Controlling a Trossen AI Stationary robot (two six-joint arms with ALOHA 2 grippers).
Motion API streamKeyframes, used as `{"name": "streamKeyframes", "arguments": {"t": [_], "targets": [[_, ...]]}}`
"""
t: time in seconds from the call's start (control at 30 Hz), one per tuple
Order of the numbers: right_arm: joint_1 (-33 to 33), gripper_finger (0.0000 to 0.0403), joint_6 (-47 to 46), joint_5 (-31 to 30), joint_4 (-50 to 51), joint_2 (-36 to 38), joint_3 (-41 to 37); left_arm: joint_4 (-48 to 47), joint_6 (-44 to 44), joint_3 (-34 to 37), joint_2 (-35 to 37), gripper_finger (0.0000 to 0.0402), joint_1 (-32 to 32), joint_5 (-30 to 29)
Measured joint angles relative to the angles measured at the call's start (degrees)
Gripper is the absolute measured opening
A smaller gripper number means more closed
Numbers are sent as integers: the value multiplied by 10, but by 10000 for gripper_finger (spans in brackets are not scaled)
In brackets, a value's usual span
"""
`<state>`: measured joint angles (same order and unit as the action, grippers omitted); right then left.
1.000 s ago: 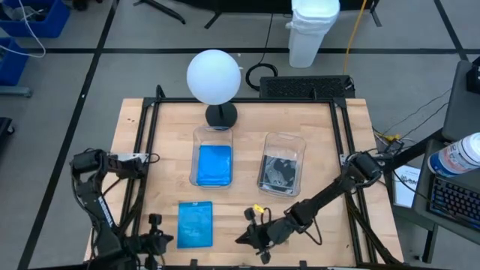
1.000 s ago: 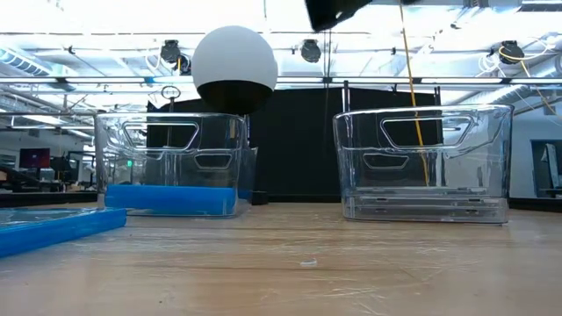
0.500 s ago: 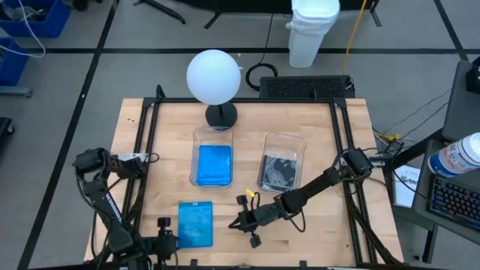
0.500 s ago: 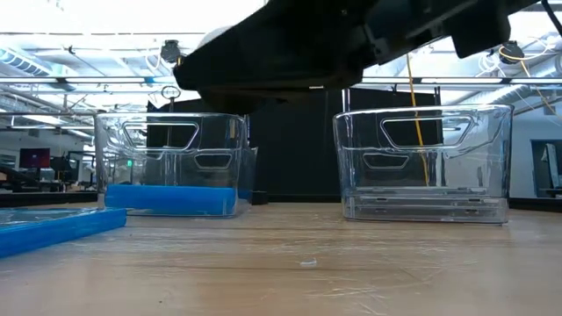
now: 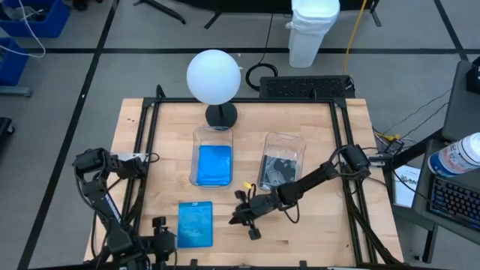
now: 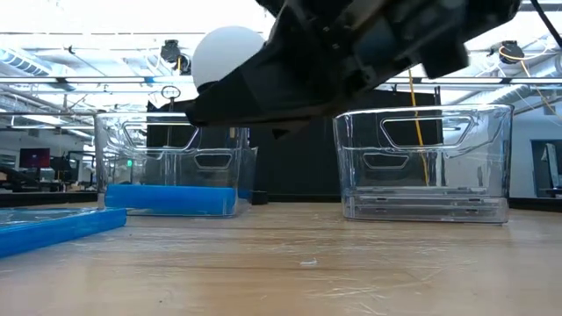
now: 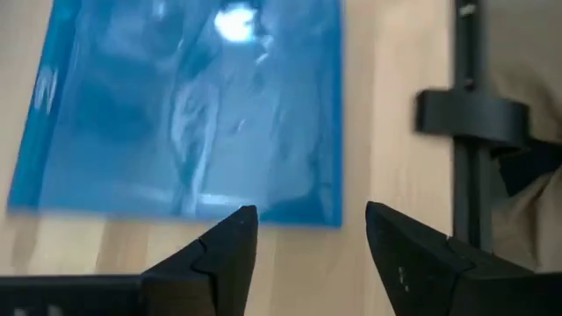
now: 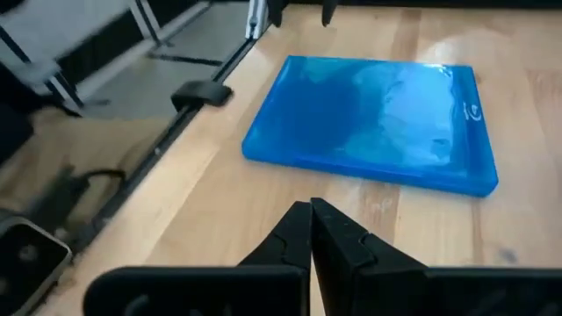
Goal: Pick & place jewel cases by type
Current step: Adjust the right transparent bin
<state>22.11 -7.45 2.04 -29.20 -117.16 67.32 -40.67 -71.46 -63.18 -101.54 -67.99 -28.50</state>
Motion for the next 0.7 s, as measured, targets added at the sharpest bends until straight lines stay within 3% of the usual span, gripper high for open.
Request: {"name": "streamKeyframes", "arguments": {"t": [0.17,0.27,0.37,0.47,0.6,0.7], "targets": [[-9,0,-76,34,-43,0,-1,-55,-127,2,0,186,0,36],[-12,0,-52,88,-43,0,-1,-75,-163,8,0,160,-2,27],[-10,0,38,132,-31,0,-1,-66,-107,16,0,142,-5,10],[-6,0,84,116,-4,0,-1,-48,-31,26,-1,135,-6,20],[-10,0,13,83,-11,0,0,-20,-21,27,-1,134,-8,29],[-17,0,-31,129,15,-12,0,0,-31,27,-1,133,-7,9]]}}
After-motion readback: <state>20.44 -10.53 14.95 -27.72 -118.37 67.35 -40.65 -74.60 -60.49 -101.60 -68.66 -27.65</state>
